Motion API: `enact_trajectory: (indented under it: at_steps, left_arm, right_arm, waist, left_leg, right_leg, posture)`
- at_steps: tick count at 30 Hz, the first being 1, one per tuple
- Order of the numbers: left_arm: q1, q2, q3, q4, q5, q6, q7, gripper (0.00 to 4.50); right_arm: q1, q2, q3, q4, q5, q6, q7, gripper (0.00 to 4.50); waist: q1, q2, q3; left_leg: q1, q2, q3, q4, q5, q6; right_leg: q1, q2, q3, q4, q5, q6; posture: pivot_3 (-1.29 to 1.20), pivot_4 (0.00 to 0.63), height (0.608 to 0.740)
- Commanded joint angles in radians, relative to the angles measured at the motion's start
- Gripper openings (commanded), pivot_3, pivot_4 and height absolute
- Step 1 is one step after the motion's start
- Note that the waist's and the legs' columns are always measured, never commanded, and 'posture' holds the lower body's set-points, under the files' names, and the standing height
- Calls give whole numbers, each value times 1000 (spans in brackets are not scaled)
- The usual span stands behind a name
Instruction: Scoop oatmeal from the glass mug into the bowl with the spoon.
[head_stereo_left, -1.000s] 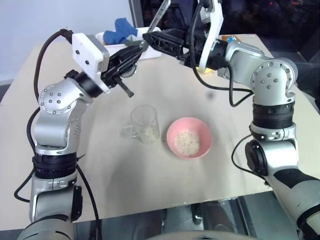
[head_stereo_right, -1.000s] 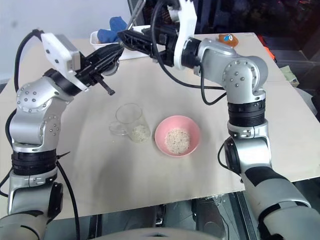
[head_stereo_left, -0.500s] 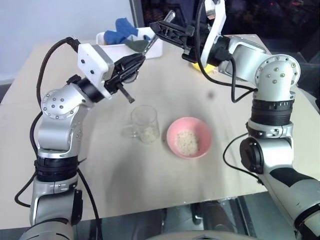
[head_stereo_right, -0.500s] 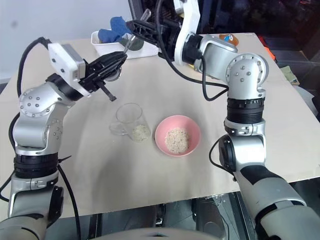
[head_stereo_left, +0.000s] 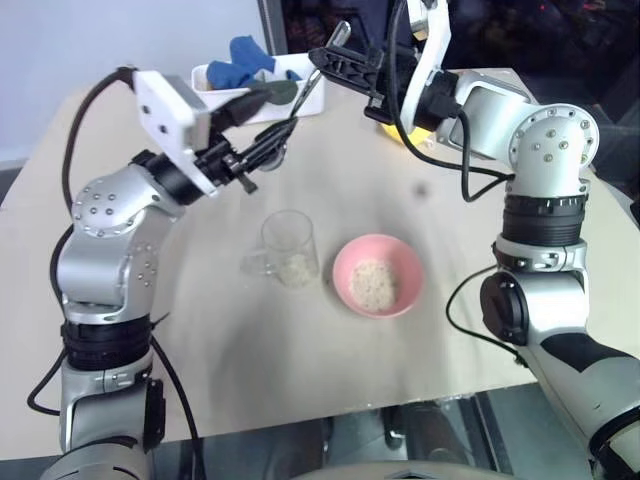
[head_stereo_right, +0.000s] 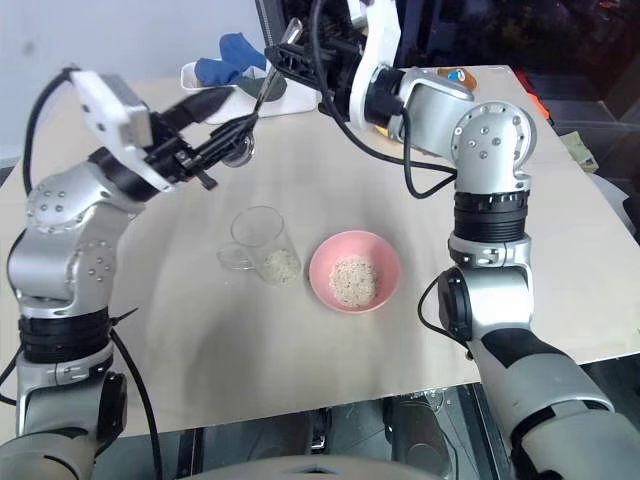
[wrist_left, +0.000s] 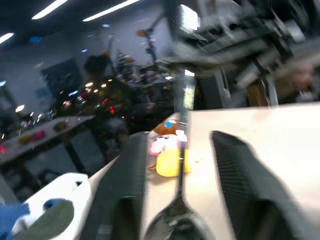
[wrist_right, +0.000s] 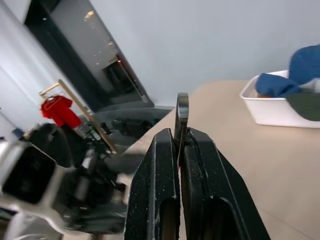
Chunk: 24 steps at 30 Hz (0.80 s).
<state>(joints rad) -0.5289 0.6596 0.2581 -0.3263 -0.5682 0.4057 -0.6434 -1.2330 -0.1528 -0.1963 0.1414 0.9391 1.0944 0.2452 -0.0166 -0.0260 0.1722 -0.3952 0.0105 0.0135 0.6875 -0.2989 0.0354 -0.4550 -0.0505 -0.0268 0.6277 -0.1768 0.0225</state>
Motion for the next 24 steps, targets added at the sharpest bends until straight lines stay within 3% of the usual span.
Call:
enact_trajectory:
  at_steps: [1,4,8,15,19,24]
  left_arm:
    - [104,-5,191,-149,-150,164,163,2446]
    - [252,-39,308,-263,-202,236,292,2446]
    - [527,-125,375,-415,-252,272,355,2446]
    - [876,-250,247,-497,-112,136,304,2446]
    - [932,-295,157,-478,-21,52,300,2446]
    - [875,-328,71,-412,79,0,343,2446]
  right_arm:
    - [-19,-33,-66,3,-4,-13,-38,0]
    - [-3,-45,-101,5,4,-11,-65,0]
    - [15,-48,-150,5,16,-17,-104,0]
    - [54,-36,-171,-43,42,9,-149,0]
    - [66,-38,-178,-70,61,23,-167,0]
    - [79,-39,-182,-100,80,33,-189,0]
  waist:
    - [-4,0,0]
    - [-3,0,0]
    - [0,0,0]
    - [6,1,0]
    - [6,2,0]
    - [4,3,0]
  left_leg:
    - [0,0,0,0,0,0]
    - [0,1,-1,0,0,0]
    - [0,1,0,0,0,0]
    - [4,-1,1,1,0,0]
    - [9,-1,3,0,-1,2]
    - [12,0,2,0,-1,2]
  right_leg:
    - [0,0,1,0,0,0]
    - [0,0,0,-1,0,0]
    - [0,-1,1,-1,0,0]
    - [2,-1,3,0,0,0]
    - [7,1,3,-1,0,-1]
    - [8,4,7,1,0,-1]
  posture:
    - [0,150,740]
    - [0,150,740]
    - [0,150,740]
    - [0,150,740]
    - [0,150,740]
    - [0,150,740]
